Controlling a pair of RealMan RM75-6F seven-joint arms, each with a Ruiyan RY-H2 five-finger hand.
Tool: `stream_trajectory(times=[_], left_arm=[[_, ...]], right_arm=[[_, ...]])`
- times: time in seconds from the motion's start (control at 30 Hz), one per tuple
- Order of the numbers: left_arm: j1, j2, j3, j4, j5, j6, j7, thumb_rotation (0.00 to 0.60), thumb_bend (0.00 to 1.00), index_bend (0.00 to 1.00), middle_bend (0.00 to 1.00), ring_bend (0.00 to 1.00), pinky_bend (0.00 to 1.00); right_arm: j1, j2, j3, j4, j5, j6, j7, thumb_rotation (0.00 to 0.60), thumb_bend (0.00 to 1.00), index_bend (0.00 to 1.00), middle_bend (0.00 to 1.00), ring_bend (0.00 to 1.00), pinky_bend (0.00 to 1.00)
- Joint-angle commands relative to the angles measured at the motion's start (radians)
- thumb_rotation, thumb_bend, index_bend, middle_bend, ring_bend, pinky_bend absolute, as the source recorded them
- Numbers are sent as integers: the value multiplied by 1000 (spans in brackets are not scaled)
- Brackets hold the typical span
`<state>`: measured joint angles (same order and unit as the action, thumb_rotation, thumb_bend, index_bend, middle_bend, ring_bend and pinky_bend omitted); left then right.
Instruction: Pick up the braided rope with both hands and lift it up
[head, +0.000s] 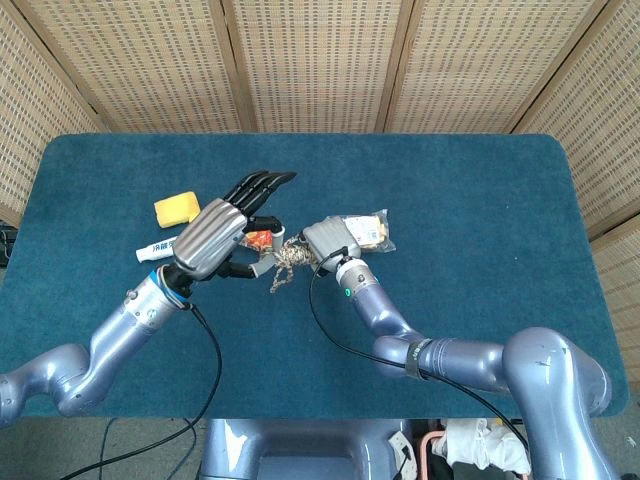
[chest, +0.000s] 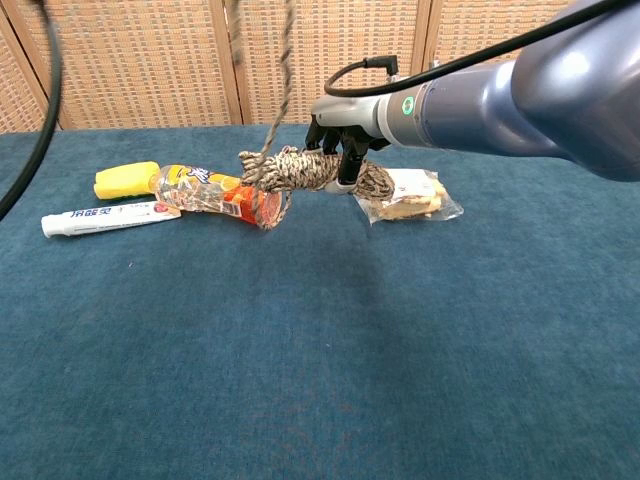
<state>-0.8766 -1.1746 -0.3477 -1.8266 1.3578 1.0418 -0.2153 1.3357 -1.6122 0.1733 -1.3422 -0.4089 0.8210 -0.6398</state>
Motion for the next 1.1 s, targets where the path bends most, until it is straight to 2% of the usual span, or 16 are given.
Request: stream_trajectory(times=[0.03,0.1,0.2,0.37,0.5,0.77,0.93,1.1], left_arm=[[-58,-65,-81,12,-113,-34,-77,600,797,888,0,0,0],[-72,-80,-100,24,-151,-38,-77,600,798,888,0,0,0],[-109,-125,-151,89,-275,-56,-87,600,799,888,0,0,0],[-151,-196,-177,234,-391,-88,-95,600,798,888,0,0,0],[-169,-252,-185,380,-467,-118,-110,600,799,888,0,0,0],[-157,-292,-183,555,-483,-178,-180,600,799,888,0,0,0],[-141,-321,-160,630,-463,-215,-222,600,799,888,0,0,0],[-107,-348,-127,685,-414,-230,-279,600,799,888,0,0,0]], right_arm=[[-11,-6,6,0,-32,-12,22,600,868,685,817,640,914],[-19,-2,7,-4,-62,-26,40,600,868,685,817,640,914],[-49,19,1,-18,-186,-59,98,600,868,685,817,640,914],[-88,41,-4,-32,-355,-68,176,600,867,685,817,640,914],[-132,78,19,-60,-494,-70,300,600,867,686,817,640,914],[-198,153,76,-107,-653,-82,548,600,867,689,817,640,914],[-229,176,116,-125,-692,-76,678,600,868,691,817,640,914],[-256,203,158,-140,-686,-70,776,600,868,693,817,640,914]])
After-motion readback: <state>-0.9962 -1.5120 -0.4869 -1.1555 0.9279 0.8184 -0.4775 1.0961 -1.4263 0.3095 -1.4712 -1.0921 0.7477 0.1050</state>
